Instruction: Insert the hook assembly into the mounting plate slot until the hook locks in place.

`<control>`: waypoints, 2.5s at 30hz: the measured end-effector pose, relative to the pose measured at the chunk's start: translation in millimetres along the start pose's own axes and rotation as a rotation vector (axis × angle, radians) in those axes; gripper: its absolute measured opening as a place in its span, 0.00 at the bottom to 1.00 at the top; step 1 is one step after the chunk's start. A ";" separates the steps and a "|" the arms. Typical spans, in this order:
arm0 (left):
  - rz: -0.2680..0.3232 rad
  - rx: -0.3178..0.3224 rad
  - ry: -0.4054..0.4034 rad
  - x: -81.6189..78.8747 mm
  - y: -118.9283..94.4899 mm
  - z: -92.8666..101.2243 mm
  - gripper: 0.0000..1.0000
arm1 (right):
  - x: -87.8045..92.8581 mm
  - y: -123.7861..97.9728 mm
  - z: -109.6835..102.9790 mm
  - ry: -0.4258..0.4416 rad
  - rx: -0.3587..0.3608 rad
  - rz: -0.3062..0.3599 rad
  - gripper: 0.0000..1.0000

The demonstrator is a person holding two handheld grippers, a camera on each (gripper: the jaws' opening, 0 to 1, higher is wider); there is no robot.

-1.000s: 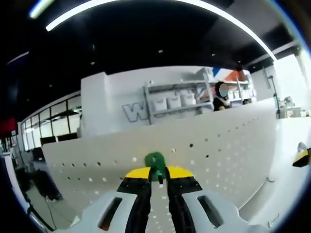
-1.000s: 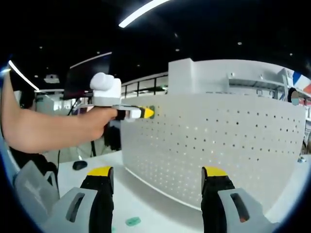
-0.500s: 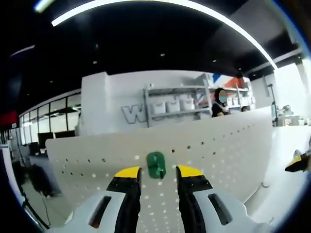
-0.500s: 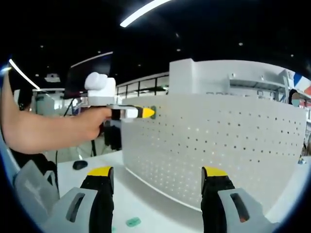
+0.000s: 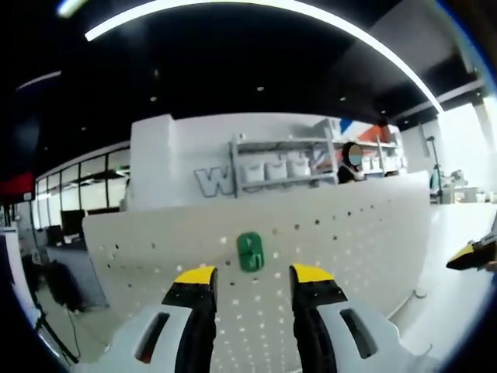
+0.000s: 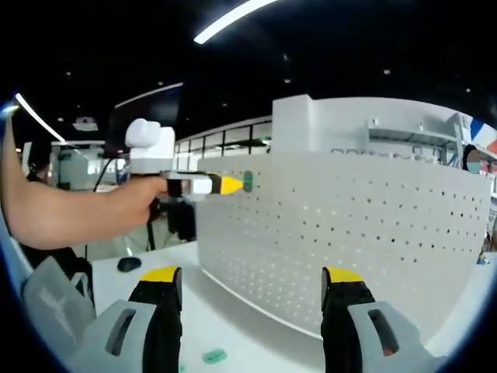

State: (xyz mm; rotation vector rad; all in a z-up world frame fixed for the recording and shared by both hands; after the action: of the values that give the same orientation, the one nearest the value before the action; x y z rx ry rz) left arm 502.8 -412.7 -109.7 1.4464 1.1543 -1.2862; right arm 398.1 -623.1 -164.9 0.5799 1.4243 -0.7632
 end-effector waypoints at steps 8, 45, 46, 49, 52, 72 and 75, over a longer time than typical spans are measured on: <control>-0.019 0.005 0.008 8.1 -10.8 1.0 0.39 | -2.9 -0.6 -1.1 -0.003 0.001 0.007 0.74; -0.133 0.078 0.011 62.4 -74.1 21.0 0.38 | -7.5 -9.4 -8.1 -0.013 -0.002 0.018 0.73; -0.137 0.080 0.012 63.9 -75.7 21.4 0.38 | -7.3 -9.7 -8.4 -0.013 -0.002 0.018 0.73; -0.150 0.086 0.007 69.6 -82.3 22.4 0.38 | -6.6 -10.4 -9.4 -0.012 -0.003 0.016 0.73; -0.163 0.090 0.009 74.7 -87.8 24.5 0.37 | -6.3 -10.9 -10.8 -0.013 -0.005 0.016 0.73; -0.165 0.093 -0.004 82.3 -112.3 21.2 0.37 | 15.7 -6.1 -27.4 -0.015 -0.043 -0.049 0.72; -0.165 0.099 -0.002 83.4 -116.9 21.9 0.37 | 25.3 -4.4 -32.2 -0.035 -0.054 -0.085 0.70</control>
State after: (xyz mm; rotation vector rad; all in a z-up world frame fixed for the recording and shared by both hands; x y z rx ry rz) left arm 387.4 -402.5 -197.3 1.4440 1.2449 -1.4767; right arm 373.5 -604.6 -192.2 0.4642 1.4399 -0.7958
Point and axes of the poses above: the point that each gripper's makers call its tool centre point, and the gripper's own axes: y roughly forward along the fingers, z roughly to its right, x roughly out of its underside, the point moved 5 cm from there along -y, roughly backward along the fingers, and after that the axes turned 3 degrees about x, right-handed, at the moved point
